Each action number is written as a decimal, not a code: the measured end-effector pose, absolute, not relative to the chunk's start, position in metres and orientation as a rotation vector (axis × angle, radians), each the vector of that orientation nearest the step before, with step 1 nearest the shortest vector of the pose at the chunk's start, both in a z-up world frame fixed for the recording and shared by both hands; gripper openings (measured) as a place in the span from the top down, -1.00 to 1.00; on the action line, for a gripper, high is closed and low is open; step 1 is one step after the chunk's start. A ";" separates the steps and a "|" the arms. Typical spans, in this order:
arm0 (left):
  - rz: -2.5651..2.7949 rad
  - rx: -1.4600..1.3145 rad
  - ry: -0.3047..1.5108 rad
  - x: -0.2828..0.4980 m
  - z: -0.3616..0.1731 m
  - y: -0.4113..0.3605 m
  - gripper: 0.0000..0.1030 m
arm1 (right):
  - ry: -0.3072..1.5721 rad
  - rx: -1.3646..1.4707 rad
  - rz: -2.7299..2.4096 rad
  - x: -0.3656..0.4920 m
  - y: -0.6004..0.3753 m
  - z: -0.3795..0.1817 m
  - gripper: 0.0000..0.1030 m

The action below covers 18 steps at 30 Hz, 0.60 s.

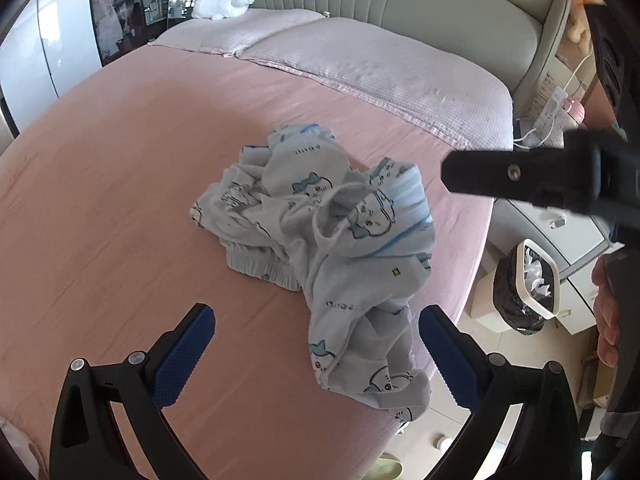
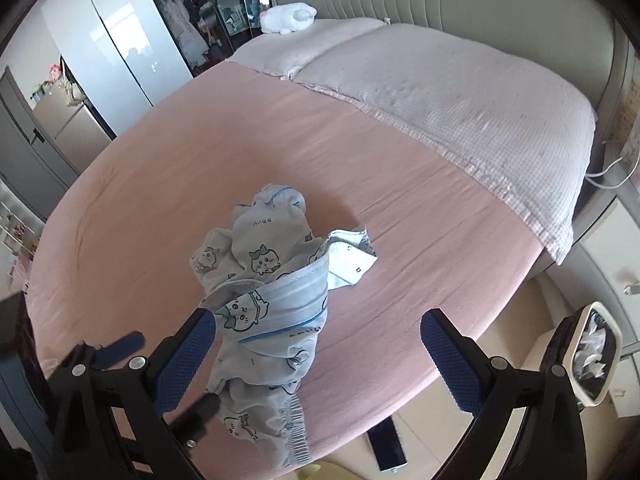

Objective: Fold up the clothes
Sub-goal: 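Grasp the pants waistband with the right gripper while the left gripper grasps another waistband edge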

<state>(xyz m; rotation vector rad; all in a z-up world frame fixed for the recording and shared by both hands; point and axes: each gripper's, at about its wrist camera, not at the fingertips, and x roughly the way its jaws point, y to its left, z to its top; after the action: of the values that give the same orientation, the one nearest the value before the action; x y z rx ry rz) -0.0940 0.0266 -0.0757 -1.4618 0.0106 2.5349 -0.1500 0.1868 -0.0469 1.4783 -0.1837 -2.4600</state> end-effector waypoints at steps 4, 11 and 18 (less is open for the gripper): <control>2.518 -1.473 0.089 -0.089 -0.088 0.036 -1.00 | -0.244 1.509 -2.396 -0.151 0.184 -0.060 -0.99; 2.478 -1.522 -0.006 -0.090 -0.106 0.036 -0.99 | -0.333 1.566 -2.311 -0.159 0.183 -0.082 -0.84; 2.466 -1.512 0.005 -0.098 -0.111 0.044 -0.61 | -0.492 1.641 -2.200 -0.168 0.187 -0.110 -0.67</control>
<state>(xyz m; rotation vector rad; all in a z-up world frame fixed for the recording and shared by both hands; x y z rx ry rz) -0.0983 0.0442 -0.1105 -1.5124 0.0055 2.4656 -0.1683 0.1872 -0.1101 1.6407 -0.4918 -2.2000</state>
